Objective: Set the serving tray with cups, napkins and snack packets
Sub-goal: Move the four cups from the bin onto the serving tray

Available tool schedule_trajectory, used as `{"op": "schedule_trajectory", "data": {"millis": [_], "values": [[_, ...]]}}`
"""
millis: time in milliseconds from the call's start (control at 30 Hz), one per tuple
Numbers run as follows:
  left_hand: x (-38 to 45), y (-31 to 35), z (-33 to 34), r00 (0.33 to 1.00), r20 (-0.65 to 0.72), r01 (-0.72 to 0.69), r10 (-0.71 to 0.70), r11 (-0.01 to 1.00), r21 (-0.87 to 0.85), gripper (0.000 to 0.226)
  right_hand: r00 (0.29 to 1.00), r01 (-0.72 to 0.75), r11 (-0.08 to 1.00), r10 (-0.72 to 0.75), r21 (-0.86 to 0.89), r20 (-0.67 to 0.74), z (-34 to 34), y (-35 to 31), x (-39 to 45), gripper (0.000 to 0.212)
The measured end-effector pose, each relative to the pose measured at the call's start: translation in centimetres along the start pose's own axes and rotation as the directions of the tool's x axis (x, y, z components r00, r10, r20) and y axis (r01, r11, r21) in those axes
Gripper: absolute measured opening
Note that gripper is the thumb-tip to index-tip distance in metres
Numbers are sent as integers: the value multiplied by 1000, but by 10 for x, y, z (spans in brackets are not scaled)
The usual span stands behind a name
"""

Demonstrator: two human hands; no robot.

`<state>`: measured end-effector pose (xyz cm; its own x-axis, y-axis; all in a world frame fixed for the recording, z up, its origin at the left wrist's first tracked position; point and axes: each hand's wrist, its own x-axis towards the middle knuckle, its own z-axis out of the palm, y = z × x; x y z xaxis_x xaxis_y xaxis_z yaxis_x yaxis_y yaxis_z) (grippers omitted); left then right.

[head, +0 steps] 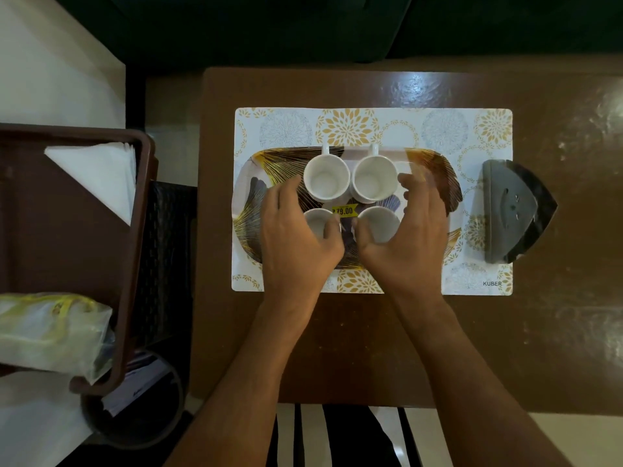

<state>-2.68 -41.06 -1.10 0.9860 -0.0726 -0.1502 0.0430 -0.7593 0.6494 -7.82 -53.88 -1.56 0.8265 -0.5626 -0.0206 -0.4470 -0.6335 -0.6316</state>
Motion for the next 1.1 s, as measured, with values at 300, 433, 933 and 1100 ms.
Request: {"op": "schedule_trajectory", "data": {"millis": [300,433,933,1100], "values": [[-27,-12,7,995,85,43,-47,998,44,74,995,-53,996,59,-75,75,5,11,-28,74],[-26,-12,9,994,99,31,-36,998,49,66,996,-59,996,63,-68,60,7,12,-27,67],[-26,-15,7,993,120,18,-18,1000,-6,70,998,-58,996,60,-60,26,13,10,-33,63],[-26,-16,7,992,127,17,-16,1000,-6,70,998,-60,996,62,-60,33,14,10,-34,63]]}}
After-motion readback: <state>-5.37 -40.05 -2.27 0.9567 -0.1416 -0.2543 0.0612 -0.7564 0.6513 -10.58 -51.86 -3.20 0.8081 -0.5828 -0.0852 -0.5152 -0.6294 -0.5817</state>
